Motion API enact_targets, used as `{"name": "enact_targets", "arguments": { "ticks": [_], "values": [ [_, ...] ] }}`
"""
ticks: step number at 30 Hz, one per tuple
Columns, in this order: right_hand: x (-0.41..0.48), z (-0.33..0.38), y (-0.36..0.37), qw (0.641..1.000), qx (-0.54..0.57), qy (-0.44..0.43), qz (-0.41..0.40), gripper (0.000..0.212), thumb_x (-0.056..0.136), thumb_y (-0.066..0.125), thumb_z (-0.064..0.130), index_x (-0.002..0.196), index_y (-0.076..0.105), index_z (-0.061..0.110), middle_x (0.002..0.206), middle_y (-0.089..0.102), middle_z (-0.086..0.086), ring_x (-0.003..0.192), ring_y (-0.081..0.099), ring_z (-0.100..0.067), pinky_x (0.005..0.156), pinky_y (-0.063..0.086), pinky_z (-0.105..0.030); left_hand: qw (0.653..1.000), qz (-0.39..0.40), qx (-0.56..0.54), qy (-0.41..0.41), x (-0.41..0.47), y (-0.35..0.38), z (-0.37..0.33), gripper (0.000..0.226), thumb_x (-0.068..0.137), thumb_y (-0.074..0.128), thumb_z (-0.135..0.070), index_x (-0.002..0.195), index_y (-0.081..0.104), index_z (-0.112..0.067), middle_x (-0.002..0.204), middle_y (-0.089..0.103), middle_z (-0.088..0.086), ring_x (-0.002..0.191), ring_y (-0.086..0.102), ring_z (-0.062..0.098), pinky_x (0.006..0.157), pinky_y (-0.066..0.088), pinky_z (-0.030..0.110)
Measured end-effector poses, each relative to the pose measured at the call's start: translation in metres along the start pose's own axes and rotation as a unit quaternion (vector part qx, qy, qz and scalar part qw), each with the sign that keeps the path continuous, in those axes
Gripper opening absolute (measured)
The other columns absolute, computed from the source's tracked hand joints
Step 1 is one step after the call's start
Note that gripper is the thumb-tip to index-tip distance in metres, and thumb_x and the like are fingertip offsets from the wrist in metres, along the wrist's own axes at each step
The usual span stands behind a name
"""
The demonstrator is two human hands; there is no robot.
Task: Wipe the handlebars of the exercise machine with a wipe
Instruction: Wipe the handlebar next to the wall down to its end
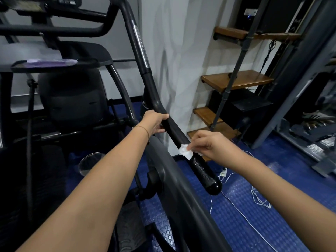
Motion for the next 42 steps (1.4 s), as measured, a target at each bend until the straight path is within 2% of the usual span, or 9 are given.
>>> {"name": "enact_targets", "arguments": {
  "ticks": [7,13,16,21,24,34,37,40,42],
  "values": [
    [-0.008,0.002,-0.009,0.999,-0.040,-0.011,0.026,0.010,0.083,0.066,0.008,0.089,0.074,0.011,0.083,0.053,0.006,0.074,0.057,-0.009,0.070,0.045,-0.022,1.000,-0.005,0.008,0.008,0.007,-0.001,0.001,0.036,0.090,0.059,-0.003,0.124,0.048,-0.006,0.096,0.062,0.005,0.101,0.062,0.024,0.070,0.050,0.035],
    [-0.023,0.002,-0.004,0.999,-0.044,-0.002,0.011,0.015,0.082,0.065,0.006,0.091,0.075,0.012,0.082,0.057,-0.003,0.075,0.061,-0.019,0.069,0.048,-0.029,0.998,-0.053,0.026,0.033,0.005,0.002,0.005,0.031,0.088,0.062,-0.009,0.114,0.047,-0.013,0.120,0.060,0.011,0.107,0.060,0.028,0.065,0.052,0.035],
    [-0.023,0.002,-0.002,0.999,-0.043,0.007,-0.001,0.016,0.082,0.066,0.004,0.091,0.075,0.013,0.081,0.057,-0.004,0.073,0.060,-0.018,0.067,0.048,-0.030,0.993,-0.067,0.064,0.068,-0.007,0.006,0.010,0.045,0.088,0.062,-0.010,0.129,0.044,-0.011,0.114,0.060,0.011,0.096,0.060,0.026,0.064,0.053,0.033],
    [-0.008,0.001,0.004,0.999,-0.035,0.022,-0.028,0.019,0.082,0.066,0.001,0.093,0.075,0.014,0.078,0.051,0.005,0.069,0.054,-0.011,0.067,0.037,-0.016,0.988,-0.067,0.071,0.116,-0.028,0.011,0.040,0.052,0.083,0.068,-0.015,0.129,0.045,-0.013,0.124,0.052,0.009,0.098,0.059,0.025,0.079,0.055,0.039],
    [-0.014,0.001,-0.001,1.000,-0.019,0.015,-0.003,0.018,0.082,0.066,0.001,0.093,0.075,0.012,0.078,0.052,0.007,0.069,0.054,-0.004,0.067,0.036,-0.006,0.995,-0.045,0.015,0.083,-0.040,0.013,0.053,0.063,0.083,0.070,-0.015,0.137,0.038,-0.013,0.127,0.056,0.006,0.105,0.060,0.024,0.067,0.055,0.033],
    [-0.047,0.014,0.003,0.997,-0.065,0.014,-0.041,0.017,0.079,0.070,0.002,0.087,0.076,0.015,0.076,0.054,0.002,0.068,0.056,-0.010,0.064,0.043,-0.024,0.999,0.033,-0.003,0.016,-0.063,0.024,0.054,0.079,0.086,0.064,0.000,0.149,0.019,-0.015,0.128,0.053,0.014,0.100,0.060,0.027,0.069,0.053,0.030],
    [-0.031,0.016,0.005,0.994,-0.081,0.040,-0.067,0.016,0.081,0.068,0.002,0.090,0.076,0.013,0.077,0.053,0.002,0.069,0.053,-0.013,0.067,0.035,-0.017,0.999,0.036,0.013,0.014,-0.069,0.025,0.049,0.065,0.085,0.063,0.002,0.142,0.033,-0.009,0.120,0.059,0.015,0.090,0.061,0.026,0.056,0.053,0.029],
    [-0.048,0.020,0.005,0.995,-0.069,0.049,-0.059,0.016,0.081,0.068,0.001,0.089,0.076,0.012,0.076,0.053,0.000,0.065,0.050,-0.005,0.064,0.034,-0.009,0.999,0.027,0.025,0.002,-0.076,0.026,0.048,0.040,0.087,0.060,0.003,0.121,0.040,-0.007,0.115,0.057,0.014,0.106,0.060,0.031,0.071,0.053,0.032],
    [-0.063,0.024,0.003,0.996,-0.060,0.046,-0.050,0.017,0.079,0.068,-0.003,0.087,0.076,0.010,0.074,0.053,0.000,0.065,0.051,-0.002,0.063,0.036,-0.008,0.999,0.025,0.027,-0.006,-0.079,0.027,0.045,0.046,0.088,0.059,0.003,0.128,0.040,-0.007,0.122,0.054,0.016,0.111,0.057,0.033,0.075,0.052,0.033]
  ]
}}
Point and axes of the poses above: each hand's wrist, its own x-axis towards the middle knuckle, its own y-axis out of the palm, z = x × y, the point moved 1 cm from there along x, towards the middle knuckle
